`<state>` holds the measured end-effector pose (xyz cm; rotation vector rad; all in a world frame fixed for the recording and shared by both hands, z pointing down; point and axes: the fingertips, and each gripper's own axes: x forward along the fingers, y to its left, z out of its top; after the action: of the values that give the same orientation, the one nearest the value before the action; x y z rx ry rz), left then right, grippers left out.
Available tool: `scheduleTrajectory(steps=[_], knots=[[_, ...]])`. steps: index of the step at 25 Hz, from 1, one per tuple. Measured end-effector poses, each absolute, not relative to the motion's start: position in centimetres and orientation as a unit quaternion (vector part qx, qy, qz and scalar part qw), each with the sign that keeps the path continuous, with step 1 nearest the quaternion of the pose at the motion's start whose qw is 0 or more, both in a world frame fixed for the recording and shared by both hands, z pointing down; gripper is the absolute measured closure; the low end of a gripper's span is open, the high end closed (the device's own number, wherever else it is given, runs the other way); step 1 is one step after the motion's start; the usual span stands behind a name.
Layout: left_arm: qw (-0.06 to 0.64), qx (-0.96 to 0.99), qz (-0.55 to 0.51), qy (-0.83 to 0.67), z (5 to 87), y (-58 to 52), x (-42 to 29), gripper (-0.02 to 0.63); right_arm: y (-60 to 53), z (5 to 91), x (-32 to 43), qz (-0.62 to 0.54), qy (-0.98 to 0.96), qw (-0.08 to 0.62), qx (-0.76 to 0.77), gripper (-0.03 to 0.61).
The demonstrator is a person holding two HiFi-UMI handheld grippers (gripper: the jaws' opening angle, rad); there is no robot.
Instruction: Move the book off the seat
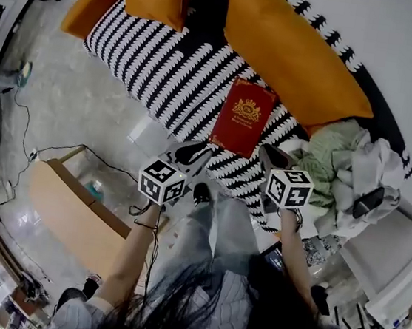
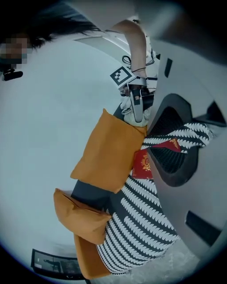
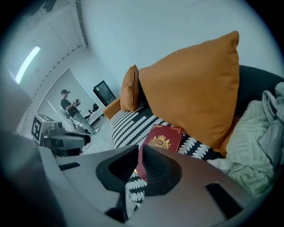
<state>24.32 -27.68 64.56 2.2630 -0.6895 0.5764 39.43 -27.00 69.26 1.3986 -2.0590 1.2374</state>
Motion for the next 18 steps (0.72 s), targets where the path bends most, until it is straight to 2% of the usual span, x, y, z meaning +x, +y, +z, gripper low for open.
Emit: scheduleTrajectory(steps=[18], knots=[[0.439,0.816,0.257,-0.275,79.0,-29.8,24.2,0.526,-29.1,82.7,40.9,0.487,-0.699,0.211,0.479,0.540]])
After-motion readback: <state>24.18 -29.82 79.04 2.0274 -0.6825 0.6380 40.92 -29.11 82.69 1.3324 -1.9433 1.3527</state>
